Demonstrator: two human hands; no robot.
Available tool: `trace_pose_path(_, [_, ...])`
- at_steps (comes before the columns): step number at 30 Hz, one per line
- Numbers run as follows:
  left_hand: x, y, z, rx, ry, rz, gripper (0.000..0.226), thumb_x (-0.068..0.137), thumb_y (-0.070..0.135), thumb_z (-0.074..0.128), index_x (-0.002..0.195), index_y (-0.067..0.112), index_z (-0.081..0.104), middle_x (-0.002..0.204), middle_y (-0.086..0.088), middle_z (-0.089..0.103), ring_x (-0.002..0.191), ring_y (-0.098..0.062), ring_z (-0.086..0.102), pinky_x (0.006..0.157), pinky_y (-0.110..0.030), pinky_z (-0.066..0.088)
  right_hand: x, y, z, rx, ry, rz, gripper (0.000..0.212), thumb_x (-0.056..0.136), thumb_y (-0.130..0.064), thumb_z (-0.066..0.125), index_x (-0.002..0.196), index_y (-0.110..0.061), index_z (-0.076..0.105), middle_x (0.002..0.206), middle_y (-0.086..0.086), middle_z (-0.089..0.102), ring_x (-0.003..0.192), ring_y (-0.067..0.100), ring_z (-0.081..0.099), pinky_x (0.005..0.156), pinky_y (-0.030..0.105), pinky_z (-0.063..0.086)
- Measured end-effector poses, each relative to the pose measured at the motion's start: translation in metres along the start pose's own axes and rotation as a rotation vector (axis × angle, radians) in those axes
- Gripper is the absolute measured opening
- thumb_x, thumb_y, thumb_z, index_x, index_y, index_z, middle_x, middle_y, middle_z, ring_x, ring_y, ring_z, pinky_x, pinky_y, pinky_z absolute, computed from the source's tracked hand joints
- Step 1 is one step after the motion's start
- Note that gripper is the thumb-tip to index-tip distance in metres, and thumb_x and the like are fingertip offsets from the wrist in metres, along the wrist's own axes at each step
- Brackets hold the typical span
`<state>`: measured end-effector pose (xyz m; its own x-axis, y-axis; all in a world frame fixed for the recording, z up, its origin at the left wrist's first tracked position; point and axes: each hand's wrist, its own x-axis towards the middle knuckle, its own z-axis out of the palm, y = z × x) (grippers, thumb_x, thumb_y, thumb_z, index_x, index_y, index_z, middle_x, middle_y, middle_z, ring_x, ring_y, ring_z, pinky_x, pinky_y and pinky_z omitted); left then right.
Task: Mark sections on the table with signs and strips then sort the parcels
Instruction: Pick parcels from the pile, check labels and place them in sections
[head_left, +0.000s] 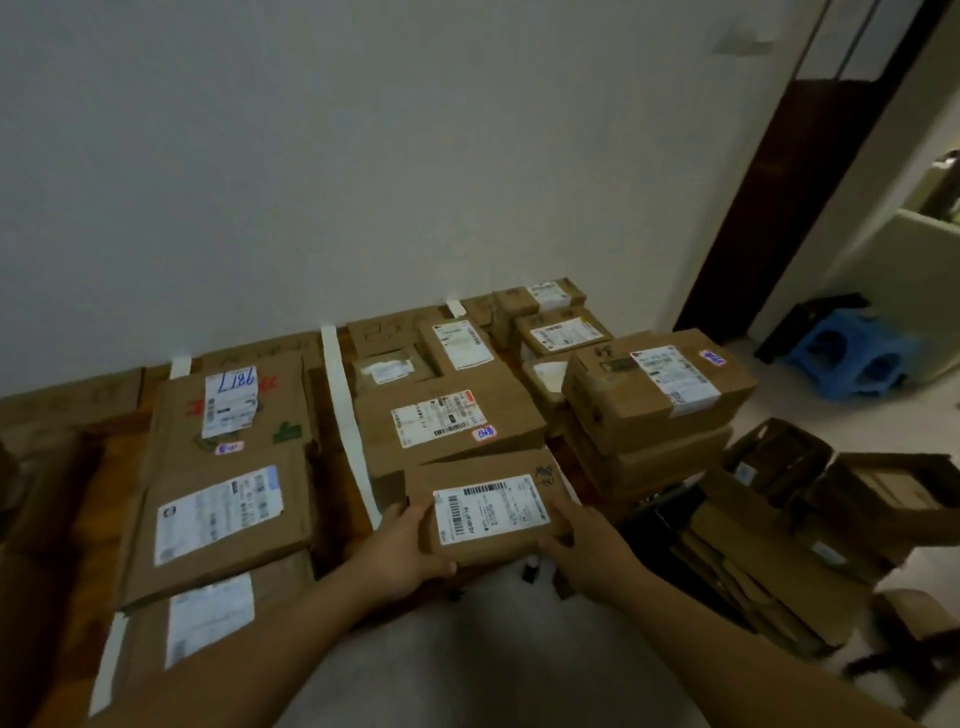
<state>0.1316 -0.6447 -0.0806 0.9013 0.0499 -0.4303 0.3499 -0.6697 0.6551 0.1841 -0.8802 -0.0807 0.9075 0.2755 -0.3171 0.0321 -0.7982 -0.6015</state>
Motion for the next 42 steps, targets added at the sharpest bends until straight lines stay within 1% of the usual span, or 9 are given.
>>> trace_pose_path(5, [0.005, -0.004, 0.025, 0.041, 0.025, -0.073, 0.101, 0.078, 0.031, 0.074, 0.151, 0.029, 0.004, 0.150, -0.003, 0.019, 0.136, -0.021, 0.030, 0.109, -0.026, 0.032, 0.031, 0.026, 0.007, -0.049, -0.137, -0.106, 0.062, 0.096, -0.036, 0.051, 0.149, -0.037, 0.018, 0.144, 0.003, 0.038, 0.128, 0.021, 0.044, 0.106, 0.034, 0.041])
trace_pose_path(8, [0.009, -0.010, 0.040, 0.057, 0.088, -0.127, 0.094, 0.079, 0.030, 0.072, 0.150, 0.030, 0.010, 0.151, -0.003, 0.021, 0.135, -0.019, 0.034, 0.109, -0.027, 0.033, 0.049, 0.041, 0.015, -0.118, -0.182, -0.145, 0.060, 0.096, -0.040, 0.049, 0.149, -0.040, 0.020, 0.141, 0.003, 0.039, 0.127, 0.021, 0.044, 0.107, 0.039, 0.039])
trace_pose_path(10, [0.012, -0.011, 0.050, 0.064, 0.136, -0.172, 0.090, 0.080, 0.030, 0.071, 0.150, 0.030, 0.014, 0.152, -0.002, 0.022, 0.134, -0.019, 0.035, 0.110, -0.028, 0.034, 0.059, 0.051, 0.022, -0.132, -0.211, -0.184, 0.060, 0.097, -0.037, 0.050, 0.149, -0.040, 0.020, 0.143, 0.002, 0.038, 0.129, 0.020, 0.043, 0.109, 0.037, 0.038])
trace_pose_path(16, [0.027, -0.010, 0.076, 0.139, 0.262, -0.228, 0.083, 0.087, 0.031, 0.064, 0.151, 0.028, 0.011, 0.155, -0.002, 0.018, 0.135, -0.019, 0.036, 0.108, -0.027, 0.034, 0.083, 0.073, 0.036, -0.305, -0.210, -0.285, 0.053, 0.099, -0.036, 0.042, 0.148, -0.033, 0.023, 0.138, 0.003, 0.042, 0.125, 0.020, 0.041, 0.105, 0.038, 0.040])
trace_pose_path(21, [0.026, -0.014, 0.080, 0.208, 0.255, -0.329, 0.088, 0.089, 0.036, 0.061, 0.151, 0.033, -0.002, 0.160, -0.002, -0.004, 0.145, -0.025, 0.016, 0.114, -0.034, 0.025, 0.091, 0.067, 0.029, -0.361, -0.231, -0.320, 0.057, 0.095, -0.041, 0.046, 0.146, -0.037, 0.023, 0.141, 0.004, 0.038, 0.131, 0.025, 0.035, 0.106, 0.041, 0.039])
trace_pose_path(24, [0.017, -0.008, 0.071, 0.179, 0.255, -0.357, 0.087, 0.088, 0.041, 0.061, 0.151, 0.034, 0.002, 0.160, -0.001, -0.008, 0.147, -0.024, 0.006, 0.116, -0.039, 0.020, 0.090, 0.054, 0.017, -0.381, -0.242, -0.351, 0.060, 0.091, -0.044, 0.050, 0.146, -0.038, 0.025, 0.146, 0.004, 0.031, 0.135, 0.028, 0.031, 0.109, 0.042, 0.036])
trace_pose_path(29, [-0.022, 0.010, 0.021, 0.195, 0.402, -0.303, 0.079, 0.088, 0.046, 0.058, 0.151, 0.028, 0.013, 0.160, 0.000, -0.002, 0.147, -0.022, -0.001, 0.118, -0.041, 0.011, 0.086, -0.011, -0.001, -0.450, -0.184, -0.438, 0.056, 0.092, -0.047, 0.051, 0.141, -0.027, 0.036, 0.146, 0.003, 0.032, 0.131, 0.023, 0.035, 0.109, 0.039, 0.034])
trace_pose_path(34, [-0.089, -0.006, -0.064, 0.250, 0.566, -0.314, 0.077, 0.089, 0.049, 0.055, 0.152, 0.026, 0.016, 0.160, 0.000, 0.002, 0.147, -0.020, -0.003, 0.117, -0.038, 0.008, 0.066, -0.119, 0.001, -0.449, -0.192, -0.613, 0.061, 0.093, -0.050, 0.048, 0.145, -0.022, 0.034, 0.150, 0.007, 0.031, 0.135, 0.028, 0.032, 0.110, 0.041, 0.032])
trace_pose_path(42, [-0.248, -0.131, -0.198, 0.282, 0.751, -0.440, 0.070, 0.091, 0.045, 0.055, 0.149, 0.020, 0.026, 0.158, -0.006, 0.016, 0.146, -0.023, 0.009, 0.118, -0.038, 0.012, -0.015, -0.310, 0.082, -0.473, -0.151, -0.814, 0.053, 0.096, -0.047, 0.044, 0.140, -0.017, 0.042, 0.145, 0.011, 0.041, 0.131, 0.029, 0.038, 0.106, 0.037, 0.033])
